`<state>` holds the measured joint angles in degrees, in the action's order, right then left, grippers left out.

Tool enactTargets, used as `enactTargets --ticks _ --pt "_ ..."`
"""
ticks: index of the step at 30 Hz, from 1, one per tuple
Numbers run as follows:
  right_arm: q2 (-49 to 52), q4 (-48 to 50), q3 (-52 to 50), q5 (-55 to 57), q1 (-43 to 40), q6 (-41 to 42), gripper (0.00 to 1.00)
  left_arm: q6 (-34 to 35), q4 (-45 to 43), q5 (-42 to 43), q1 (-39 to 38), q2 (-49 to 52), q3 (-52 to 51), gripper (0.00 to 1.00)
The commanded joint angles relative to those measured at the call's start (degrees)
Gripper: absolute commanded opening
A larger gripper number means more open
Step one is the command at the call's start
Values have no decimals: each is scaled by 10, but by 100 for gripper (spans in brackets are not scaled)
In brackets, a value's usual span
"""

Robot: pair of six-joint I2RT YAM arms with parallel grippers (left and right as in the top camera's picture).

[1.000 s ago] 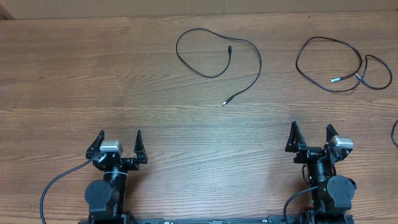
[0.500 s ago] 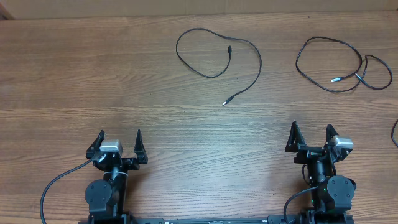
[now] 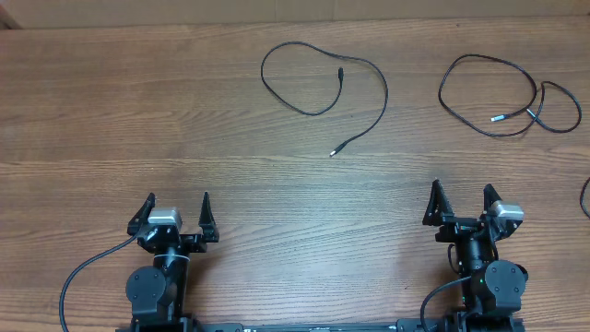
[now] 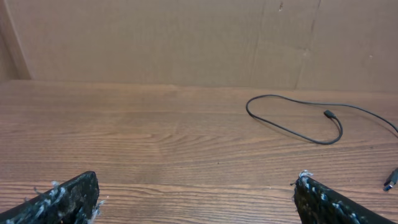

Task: Untangle cables

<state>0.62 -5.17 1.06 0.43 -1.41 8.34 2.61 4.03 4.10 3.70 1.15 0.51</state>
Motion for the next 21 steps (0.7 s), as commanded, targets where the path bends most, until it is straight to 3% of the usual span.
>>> enactTargets --ticks 1,21 --pt "-5 4 -6 -1 -1 -9 100 -3 2 2 -3 2 -2 99" --pt "-5 3 -6 9 -1 -14 100 -3 2 2 -3 2 -2 100"
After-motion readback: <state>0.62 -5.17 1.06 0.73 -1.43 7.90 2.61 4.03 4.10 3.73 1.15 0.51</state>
